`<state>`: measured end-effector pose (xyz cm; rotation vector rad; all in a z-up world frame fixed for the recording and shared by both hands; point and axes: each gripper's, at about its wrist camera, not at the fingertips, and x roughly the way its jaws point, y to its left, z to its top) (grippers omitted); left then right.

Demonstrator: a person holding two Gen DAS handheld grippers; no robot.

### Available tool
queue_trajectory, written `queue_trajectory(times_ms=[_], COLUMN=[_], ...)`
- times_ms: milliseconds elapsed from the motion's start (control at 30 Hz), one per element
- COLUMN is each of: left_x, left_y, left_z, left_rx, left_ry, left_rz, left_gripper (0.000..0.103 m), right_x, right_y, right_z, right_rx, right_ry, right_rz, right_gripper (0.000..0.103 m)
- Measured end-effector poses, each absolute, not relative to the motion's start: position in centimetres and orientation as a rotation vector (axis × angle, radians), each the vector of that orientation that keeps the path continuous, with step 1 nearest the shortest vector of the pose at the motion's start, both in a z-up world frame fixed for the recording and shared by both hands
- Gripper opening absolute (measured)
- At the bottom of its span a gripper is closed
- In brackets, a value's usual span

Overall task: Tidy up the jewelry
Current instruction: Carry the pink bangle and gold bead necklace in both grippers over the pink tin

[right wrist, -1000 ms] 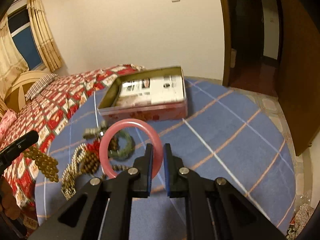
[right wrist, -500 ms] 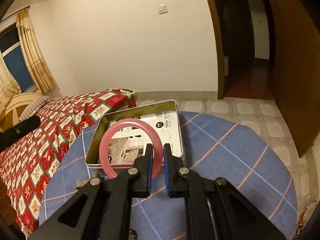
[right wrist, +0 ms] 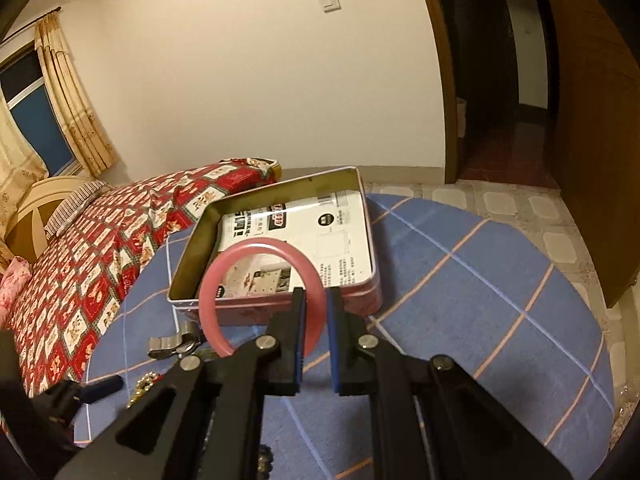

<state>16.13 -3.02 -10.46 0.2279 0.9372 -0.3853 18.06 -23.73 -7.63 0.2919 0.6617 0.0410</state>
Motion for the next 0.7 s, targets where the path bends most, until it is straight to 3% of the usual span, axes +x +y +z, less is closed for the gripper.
queue_trajectory(times_ms=[67,167,700], left_x=[16.0,15.8,19.5], left_y=[-2.4,-1.3,-1.7], left_z=[-10.1,-9.0,1.7], left_rx=[0.184,0.14,-0.049], left_ry=[0.945,0.917,0.572], left_rz=[-0.406,-0.414,-0.524], left_gripper=[0.032,0.02,0.02], right_x=[17.7,17.4,18.7], right_y=[-23.6,-23.4,-24.3], right_z=[-7.5,-7.3,-5.2], right_rx=[0.284,0.282,0.299], right_ry=[0.659,0.656,0.59], right_rz=[0.037,0.033,0.003], right_gripper=[0.013,0.013,0.013])
